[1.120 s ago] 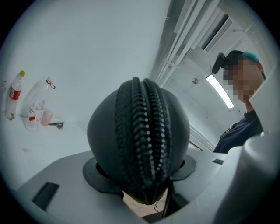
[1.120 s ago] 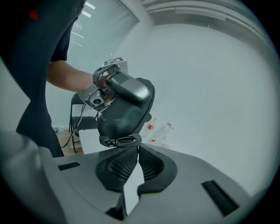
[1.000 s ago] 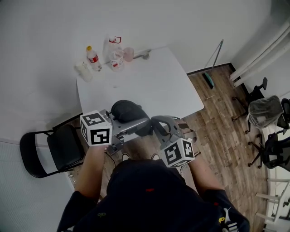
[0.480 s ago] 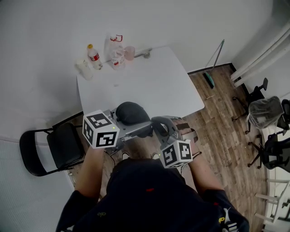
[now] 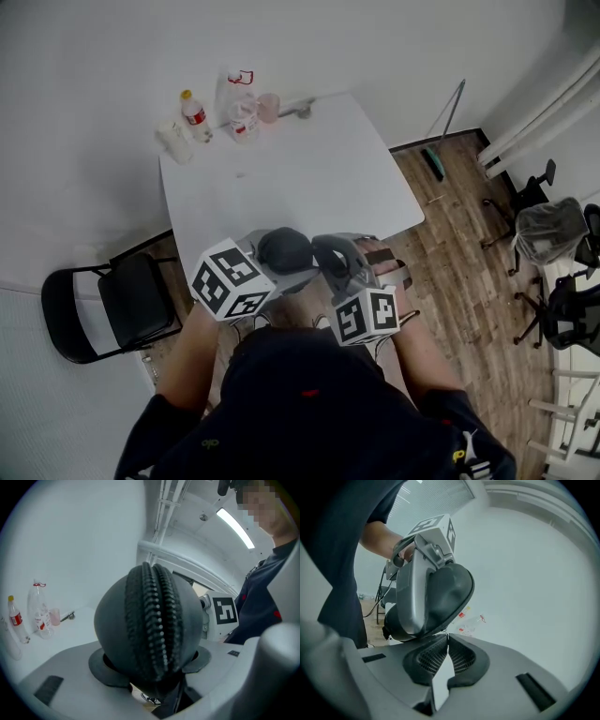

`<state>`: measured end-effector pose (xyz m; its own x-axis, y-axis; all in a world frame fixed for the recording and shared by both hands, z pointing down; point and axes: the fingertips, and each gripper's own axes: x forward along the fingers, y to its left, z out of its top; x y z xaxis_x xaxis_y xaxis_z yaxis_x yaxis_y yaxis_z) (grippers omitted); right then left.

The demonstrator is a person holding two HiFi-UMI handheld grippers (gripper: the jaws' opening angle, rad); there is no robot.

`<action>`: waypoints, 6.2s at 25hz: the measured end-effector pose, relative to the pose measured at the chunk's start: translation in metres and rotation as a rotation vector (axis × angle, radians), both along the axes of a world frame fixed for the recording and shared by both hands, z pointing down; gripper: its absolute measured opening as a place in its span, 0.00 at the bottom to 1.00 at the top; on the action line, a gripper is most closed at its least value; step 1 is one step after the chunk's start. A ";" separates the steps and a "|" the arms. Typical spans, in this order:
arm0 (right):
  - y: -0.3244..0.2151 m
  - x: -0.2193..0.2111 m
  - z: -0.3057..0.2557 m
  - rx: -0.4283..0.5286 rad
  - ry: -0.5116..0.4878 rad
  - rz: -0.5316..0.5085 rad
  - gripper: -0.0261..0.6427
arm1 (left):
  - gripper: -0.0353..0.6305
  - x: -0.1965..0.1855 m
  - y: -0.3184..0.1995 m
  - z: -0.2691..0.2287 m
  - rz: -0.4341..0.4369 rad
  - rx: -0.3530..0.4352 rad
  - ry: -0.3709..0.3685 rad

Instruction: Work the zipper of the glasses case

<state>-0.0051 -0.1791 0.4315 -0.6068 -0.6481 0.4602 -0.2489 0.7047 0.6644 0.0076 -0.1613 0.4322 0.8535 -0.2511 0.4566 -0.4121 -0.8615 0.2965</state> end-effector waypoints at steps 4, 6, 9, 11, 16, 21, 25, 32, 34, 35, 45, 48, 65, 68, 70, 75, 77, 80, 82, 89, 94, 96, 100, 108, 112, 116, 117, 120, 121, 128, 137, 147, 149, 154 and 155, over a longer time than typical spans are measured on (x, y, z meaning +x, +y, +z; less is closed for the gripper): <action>0.000 0.000 -0.004 0.014 0.007 -0.011 0.07 | 0.47 0.002 0.004 0.009 0.018 0.015 -0.039; 0.000 0.001 -0.005 0.022 0.009 -0.015 0.07 | 0.47 0.004 0.006 0.017 0.034 0.030 -0.079; -0.001 0.001 -0.008 0.033 0.015 -0.018 0.07 | 0.47 0.005 0.007 0.028 0.049 0.046 -0.133; -0.002 0.002 -0.008 0.043 0.031 -0.025 0.07 | 0.47 0.005 0.006 0.033 0.051 0.062 -0.170; -0.002 0.001 -0.001 0.079 0.087 -0.029 0.07 | 0.47 0.000 0.004 0.049 0.054 0.107 -0.282; -0.002 0.000 -0.001 0.106 0.112 -0.042 0.07 | 0.47 -0.002 0.005 0.060 0.058 0.117 -0.337; 0.000 -0.001 0.006 0.115 0.151 -0.061 0.07 | 0.47 -0.003 0.006 0.081 0.073 0.118 -0.391; 0.001 0.001 0.013 0.117 0.174 -0.068 0.08 | 0.47 -0.003 0.002 0.092 0.082 0.168 -0.441; -0.001 0.002 0.008 0.071 0.101 -0.049 0.08 | 0.47 -0.003 -0.004 0.084 0.062 0.225 -0.413; -0.002 0.004 0.004 0.040 0.056 -0.034 0.07 | 0.47 -0.003 -0.008 0.079 0.045 0.254 -0.397; 0.010 0.032 -0.019 -1.033 -1.056 -0.068 0.21 | 0.47 -0.010 -0.021 0.038 0.054 0.519 -0.331; 0.021 0.031 -0.020 -1.161 -1.152 -0.150 0.27 | 0.47 -0.005 -0.012 0.044 0.146 0.520 -0.363; 0.028 0.036 -0.024 -1.631 -1.497 -0.333 0.27 | 0.47 0.008 0.005 0.054 0.310 0.535 -0.450; 0.027 0.038 -0.025 -1.628 -1.501 -0.336 0.24 | 0.47 0.008 0.007 0.053 0.309 0.542 -0.451; 0.028 0.037 -0.027 -1.626 -1.488 -0.344 0.19 | 0.47 0.008 0.007 0.054 0.309 0.543 -0.457; 0.030 0.030 -0.023 -1.592 -1.422 -0.313 0.10 | 0.47 0.008 0.007 0.056 0.318 0.543 -0.464; 0.029 0.029 -0.021 -1.577 -1.410 -0.298 0.08 | 0.47 0.007 0.007 0.057 0.316 0.544 -0.467; 0.029 0.029 -0.022 -1.513 -1.375 -0.273 0.07 | 0.47 0.005 0.005 0.058 0.306 0.545 -0.477; 0.027 0.027 -0.022 -1.435 -1.331 -0.243 0.07 | 0.47 0.003 0.001 0.060 0.291 0.554 -0.489; 0.023 0.023 -0.030 -1.128 -1.116 -0.139 0.07 | 0.47 -0.002 -0.014 0.060 0.226 0.585 -0.541; 0.027 0.012 -0.039 -0.970 -0.967 -0.127 0.07 | 0.47 -0.004 -0.021 0.062 0.194 0.579 -0.571; 0.030 0.008 -0.041 -0.937 -0.941 -0.127 0.07 | 0.47 -0.004 -0.023 0.064 0.183 0.572 -0.582; 0.030 0.004 -0.042 -0.890 -0.901 -0.111 0.07 | 0.47 -0.007 -0.025 0.065 0.159 0.546 -0.603; 0.035 -0.006 -0.035 -0.846 -0.828 -0.105 0.07 | 0.47 -0.009 -0.028 0.077 0.141 0.512 -0.690; 0.038 -0.010 -0.028 -0.847 -0.820 -0.101 0.07 | 0.47 -0.007 -0.026 0.083 0.151 0.506 -0.719; 0.038 -0.013 -0.024 -0.839 -0.789 -0.098 0.07 | 0.47 -0.010 -0.026 0.089 0.153 0.495 -0.738; 0.037 -0.014 -0.023 -0.828 -0.777 -0.093 0.07 | 0.47 -0.010 -0.028 0.089 0.144 0.491 -0.736; 0.033 -0.015 -0.027 -0.775 -0.743 -0.081 0.07 | 0.47 -0.007 -0.031 0.086 0.092 0.463 -0.682; 0.033 -0.014 -0.030 -0.759 -0.746 -0.083 0.07 | 0.47 -0.005 -0.031 0.082 0.068 0.446 -0.640; 0.008 0.020 -0.055 -0.619 -0.847 -0.049 0.07 | 0.47 -0.024 -0.053 0.024 -0.223 0.394 -0.279; -0.053 0.100 -0.064 -0.494 -1.102 0.234 0.07 | 0.47 -0.108 -0.065 -0.066 -0.579 0.525 -0.009; -0.066 0.157 -0.117 -0.118 -1.040 0.417 0.07 | 0.47 -0.197 -0.053 -0.118 -0.836 0.557 0.136; -0.065 0.156 -0.125 -0.073 -1.005 0.426 0.07 | 0.47 -0.204 -0.052 -0.117 -0.859 0.552 0.141; -0.062 0.154 -0.130 -0.048 -0.984 0.439 0.07 | 0.47 -0.206 -0.048 -0.115 -0.870 0.542 0.155; -0.062 0.154 -0.131 -0.045 -0.979 0.440 0.07 | 0.47 -0.206 -0.047 -0.115 -0.869 0.542 0.154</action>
<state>0.1486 -0.2409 0.3007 -0.4426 -0.8940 -0.0703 -0.8965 0.4427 0.0141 -0.1984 -0.2088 0.3169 0.3187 -0.9479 0.0004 -0.9462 -0.3181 0.0598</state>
